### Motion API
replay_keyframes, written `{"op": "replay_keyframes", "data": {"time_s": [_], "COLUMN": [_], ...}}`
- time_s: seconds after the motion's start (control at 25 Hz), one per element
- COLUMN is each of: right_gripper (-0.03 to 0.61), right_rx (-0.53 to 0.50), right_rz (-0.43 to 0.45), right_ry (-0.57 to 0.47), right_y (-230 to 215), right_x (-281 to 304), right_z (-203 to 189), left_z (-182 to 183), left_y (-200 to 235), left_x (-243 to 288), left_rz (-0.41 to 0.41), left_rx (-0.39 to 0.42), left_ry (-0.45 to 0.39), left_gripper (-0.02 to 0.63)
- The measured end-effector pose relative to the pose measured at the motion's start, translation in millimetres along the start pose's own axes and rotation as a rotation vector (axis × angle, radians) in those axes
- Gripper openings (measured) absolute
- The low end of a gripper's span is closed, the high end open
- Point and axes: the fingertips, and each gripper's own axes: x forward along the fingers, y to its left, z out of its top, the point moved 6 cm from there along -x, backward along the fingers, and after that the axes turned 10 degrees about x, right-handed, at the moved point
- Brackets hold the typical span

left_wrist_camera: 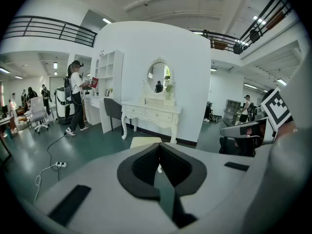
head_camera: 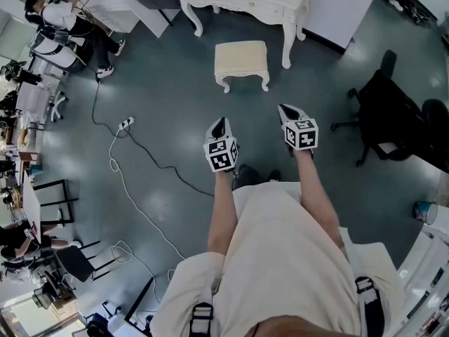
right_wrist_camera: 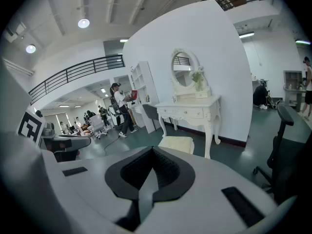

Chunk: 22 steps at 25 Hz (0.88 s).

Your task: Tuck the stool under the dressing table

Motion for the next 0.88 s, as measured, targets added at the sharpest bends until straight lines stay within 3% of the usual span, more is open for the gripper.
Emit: {"op": "replay_keyframes", "data": {"time_s": [0.4, 0.64, 0.88], "right_gripper": [0.043, 0.043, 0.043], "right_rx": [-0.016, 0.074, 0.077], "right_rz": [0.002, 0.046, 0.054], "right_ry": [-0.003, -0.063, -0.059], "right_y": [4, 4, -1], "right_x": [-3, -7, -10], "right_z": [1, 6, 6], "left_z": [3, 12, 13], "left_y": [1, 1, -1], "left_x": [-6, -14, -13], "left_rz": [0.014, -0.030, -0.017], "left_rx": [-0.015, -0.083, -0.086], "left_ry": [-0.013, -0.065, -0.068], "left_gripper": [0.015, 0.015, 0.015]}}
